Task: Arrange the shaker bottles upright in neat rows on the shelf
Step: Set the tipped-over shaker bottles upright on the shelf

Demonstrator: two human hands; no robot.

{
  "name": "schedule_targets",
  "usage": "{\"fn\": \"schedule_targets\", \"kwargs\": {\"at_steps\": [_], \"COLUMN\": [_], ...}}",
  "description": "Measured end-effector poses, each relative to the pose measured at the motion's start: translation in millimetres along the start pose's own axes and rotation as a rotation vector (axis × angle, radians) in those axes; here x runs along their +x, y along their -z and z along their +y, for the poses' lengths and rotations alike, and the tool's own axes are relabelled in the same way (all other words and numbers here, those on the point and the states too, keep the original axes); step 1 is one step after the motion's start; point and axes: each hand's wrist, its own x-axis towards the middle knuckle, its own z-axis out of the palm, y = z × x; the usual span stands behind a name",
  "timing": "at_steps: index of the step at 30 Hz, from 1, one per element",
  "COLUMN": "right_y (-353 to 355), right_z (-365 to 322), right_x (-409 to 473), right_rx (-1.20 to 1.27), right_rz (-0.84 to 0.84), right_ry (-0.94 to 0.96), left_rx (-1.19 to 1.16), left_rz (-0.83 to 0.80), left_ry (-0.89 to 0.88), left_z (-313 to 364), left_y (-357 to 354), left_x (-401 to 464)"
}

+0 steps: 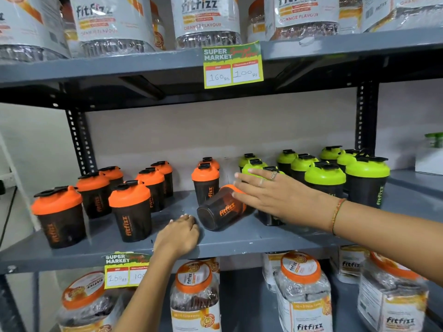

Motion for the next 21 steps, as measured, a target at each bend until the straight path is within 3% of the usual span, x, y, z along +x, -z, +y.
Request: {"fn": "schedule_targets", "kwargs": {"at_steps": [4, 8, 14, 21], "right_y": [13, -5, -19, -18], "right_z": [-14, -42, -50, -56], "right_x": [44, 71, 92, 121], "right_rx": [0.219, 0.32, 0.538, 0.043], "right_rz": [0.035, -0.038, -0.05, 0.159], "right_ry": [-0.122, -0.14, -0.15, 0.223], "left_rx": [0.013, 0.037, 0.083, 0.081], "left_rz": [-0.009, -0.05, 0.046, 0.088], "left_ry": [0.007, 0.015, -0.018, -0.03], "left_z": [-3, -13, -20, -24], "left_y": [2, 4, -4, -9], "left_x": [0, -2, -10, -7]}}
